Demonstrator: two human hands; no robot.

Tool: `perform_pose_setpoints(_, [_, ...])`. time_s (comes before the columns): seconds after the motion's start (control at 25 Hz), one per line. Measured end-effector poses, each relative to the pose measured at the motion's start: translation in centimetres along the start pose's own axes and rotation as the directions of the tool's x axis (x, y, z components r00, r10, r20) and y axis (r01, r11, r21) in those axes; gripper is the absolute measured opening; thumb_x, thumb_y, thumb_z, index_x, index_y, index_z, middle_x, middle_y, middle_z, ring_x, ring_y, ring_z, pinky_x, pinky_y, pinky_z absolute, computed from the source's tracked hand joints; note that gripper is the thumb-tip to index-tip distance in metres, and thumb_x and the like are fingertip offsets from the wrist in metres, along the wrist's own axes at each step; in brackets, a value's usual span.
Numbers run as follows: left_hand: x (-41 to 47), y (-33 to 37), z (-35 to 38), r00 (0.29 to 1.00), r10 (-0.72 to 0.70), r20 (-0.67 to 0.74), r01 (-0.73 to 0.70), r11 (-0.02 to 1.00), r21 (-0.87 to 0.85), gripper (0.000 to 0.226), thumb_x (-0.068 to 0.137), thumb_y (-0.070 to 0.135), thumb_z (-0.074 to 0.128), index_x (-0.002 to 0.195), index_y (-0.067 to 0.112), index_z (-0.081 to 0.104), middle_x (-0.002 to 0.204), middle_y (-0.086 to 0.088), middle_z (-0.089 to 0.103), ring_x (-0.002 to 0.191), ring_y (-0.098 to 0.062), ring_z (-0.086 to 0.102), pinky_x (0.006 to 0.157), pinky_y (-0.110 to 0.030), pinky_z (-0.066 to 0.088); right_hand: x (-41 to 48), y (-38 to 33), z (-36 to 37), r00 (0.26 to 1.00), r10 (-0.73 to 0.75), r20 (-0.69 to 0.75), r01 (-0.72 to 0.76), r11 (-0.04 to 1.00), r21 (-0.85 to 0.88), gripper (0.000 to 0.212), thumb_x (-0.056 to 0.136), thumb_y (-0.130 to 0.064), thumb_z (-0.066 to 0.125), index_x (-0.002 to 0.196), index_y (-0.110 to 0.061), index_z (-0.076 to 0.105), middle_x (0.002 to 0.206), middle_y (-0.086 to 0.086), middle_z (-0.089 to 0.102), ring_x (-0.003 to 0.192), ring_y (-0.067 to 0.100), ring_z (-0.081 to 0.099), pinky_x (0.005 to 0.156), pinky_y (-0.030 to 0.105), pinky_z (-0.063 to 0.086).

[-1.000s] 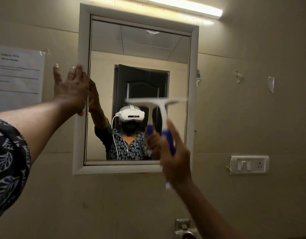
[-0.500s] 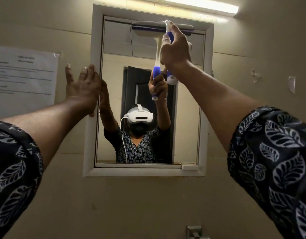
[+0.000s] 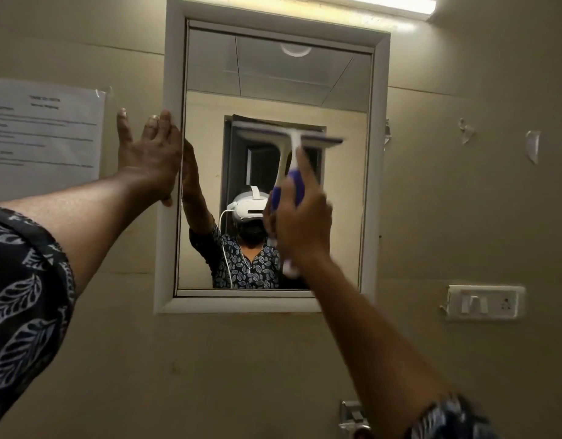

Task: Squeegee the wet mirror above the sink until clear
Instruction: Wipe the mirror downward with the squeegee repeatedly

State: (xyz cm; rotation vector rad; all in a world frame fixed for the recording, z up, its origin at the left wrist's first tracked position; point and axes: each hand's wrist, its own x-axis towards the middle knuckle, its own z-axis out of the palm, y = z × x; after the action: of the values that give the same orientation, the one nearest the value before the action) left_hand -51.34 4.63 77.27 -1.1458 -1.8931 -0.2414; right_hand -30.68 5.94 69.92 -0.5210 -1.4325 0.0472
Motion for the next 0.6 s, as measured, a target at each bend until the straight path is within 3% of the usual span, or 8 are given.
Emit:
perform_pose_setpoints(0.12, [-0.1,0.1,-0.1,1.000,-0.002,-0.001,0.002,1.000,0.002,0.133,0.060,0.046,0.083,0.151,0.004,-0.005,0.159,-0.014,-0.009,0.148,-0.028,-0.002,0.113,-0.060,-0.002,-9.8,3.5,-0.8,0.994,0.064,0.093,-0.063,0.998,-0.015,0.049,0.094,-0.043,0.029,0.143,-0.039,0.021,0.070,-0.005,0.058,0.052,0.007,0.057,0.048,0.016,0.051])
perform_pose_setpoints(0.24, [-0.1,0.3,-0.2,1.000,-0.008,0.007,0.007,1.000,0.005,0.132,0.060,0.044,0.084,0.151,0.004,-0.004,0.159,-0.014,-0.009,0.148,-0.028,-0.003,0.113,-0.060,-0.001,-17.4,5.9,-1.7,0.986,0.097,0.133,-0.095,0.995,-0.028,0.043,0.096,-0.045,0.029,0.136,-0.056,0.021,0.057,-0.010,0.053,0.043,0.005,0.049,0.042,0.010,0.039])
perform_pose_setpoints(0.32, [-0.2,0.3,-0.4,1.000,-0.008,0.008,0.008,1.000,0.000,0.131,0.060,0.042,0.084,0.151,0.004,-0.003,0.159,-0.015,-0.008,0.148,-0.029,-0.002,0.113,-0.059,-0.001,-20.7,6.6,-2.1,0.983,0.127,0.131,-0.118,0.990,-0.075,0.049,0.093,-0.035,0.040,0.133,-0.057,0.023,0.050,-0.012,0.050,0.040,0.005,0.047,0.041,0.012,0.040])
perform_pose_setpoints(0.44, [-0.3,0.3,-0.5,1.000,-0.002,0.002,0.002,1.000,-0.006,0.129,0.061,0.041,0.084,0.151,0.004,-0.001,0.159,-0.015,-0.007,0.148,-0.029,-0.001,0.113,-0.059,0.000,-23.3,6.4,-2.1,0.961,0.215,0.176,-0.185,0.967,-0.175,0.066,0.089,-0.025,0.053,0.130,-0.056,0.012,0.044,-0.014,0.046,0.040,0.002,0.048,0.043,0.008,0.041])
perform_pose_setpoints(0.6, [-0.3,0.3,-0.5,1.000,-0.004,0.010,0.004,1.000,0.000,0.129,0.061,0.041,0.084,0.151,0.004,-0.002,0.159,-0.015,-0.008,0.148,-0.029,-0.001,0.114,-0.059,-0.001,-20.5,4.4,-1.6,0.979,0.152,0.135,-0.137,0.984,-0.118,0.051,0.091,-0.030,0.044,0.132,-0.053,0.027,0.045,-0.013,0.045,0.038,0.002,0.044,0.041,0.009,0.038])
